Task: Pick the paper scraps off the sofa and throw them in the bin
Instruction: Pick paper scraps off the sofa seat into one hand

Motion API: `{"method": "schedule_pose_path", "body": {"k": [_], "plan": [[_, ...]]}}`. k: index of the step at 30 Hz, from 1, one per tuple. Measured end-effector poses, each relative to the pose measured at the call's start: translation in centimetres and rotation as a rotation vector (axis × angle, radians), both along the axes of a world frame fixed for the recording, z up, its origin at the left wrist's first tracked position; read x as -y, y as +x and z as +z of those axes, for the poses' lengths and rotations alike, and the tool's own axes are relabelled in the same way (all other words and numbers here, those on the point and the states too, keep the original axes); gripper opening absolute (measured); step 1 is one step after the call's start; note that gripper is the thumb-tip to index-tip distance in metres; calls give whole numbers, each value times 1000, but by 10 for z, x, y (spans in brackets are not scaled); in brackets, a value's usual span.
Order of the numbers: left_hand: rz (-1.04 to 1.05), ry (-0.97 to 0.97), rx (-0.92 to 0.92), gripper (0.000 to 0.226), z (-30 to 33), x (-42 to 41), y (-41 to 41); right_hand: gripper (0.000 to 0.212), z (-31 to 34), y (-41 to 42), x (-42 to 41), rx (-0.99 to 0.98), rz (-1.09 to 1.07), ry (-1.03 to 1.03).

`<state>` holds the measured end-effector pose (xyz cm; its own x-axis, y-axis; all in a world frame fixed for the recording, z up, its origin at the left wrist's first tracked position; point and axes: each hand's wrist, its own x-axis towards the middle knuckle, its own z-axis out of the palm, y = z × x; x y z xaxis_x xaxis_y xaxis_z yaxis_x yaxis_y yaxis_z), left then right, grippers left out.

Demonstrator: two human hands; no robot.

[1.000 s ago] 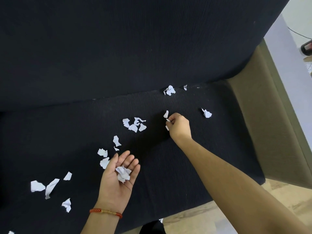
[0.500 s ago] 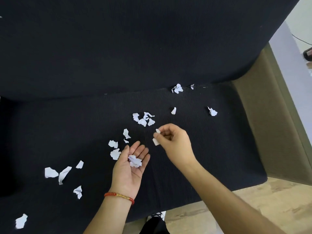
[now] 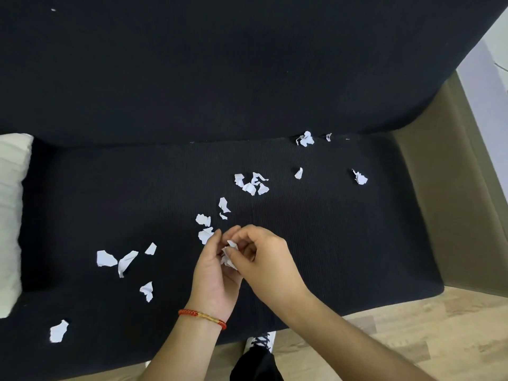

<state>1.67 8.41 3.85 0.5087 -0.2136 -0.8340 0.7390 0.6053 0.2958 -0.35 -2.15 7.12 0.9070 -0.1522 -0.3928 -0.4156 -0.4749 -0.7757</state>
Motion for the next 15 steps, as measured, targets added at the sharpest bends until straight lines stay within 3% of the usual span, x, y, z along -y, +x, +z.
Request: {"method": "schedule_pose_path", "body": {"k": [15], "plan": [[0, 31, 30, 29, 5, 4, -1, 7, 20, 4, 30, 129, 143, -104]]}}
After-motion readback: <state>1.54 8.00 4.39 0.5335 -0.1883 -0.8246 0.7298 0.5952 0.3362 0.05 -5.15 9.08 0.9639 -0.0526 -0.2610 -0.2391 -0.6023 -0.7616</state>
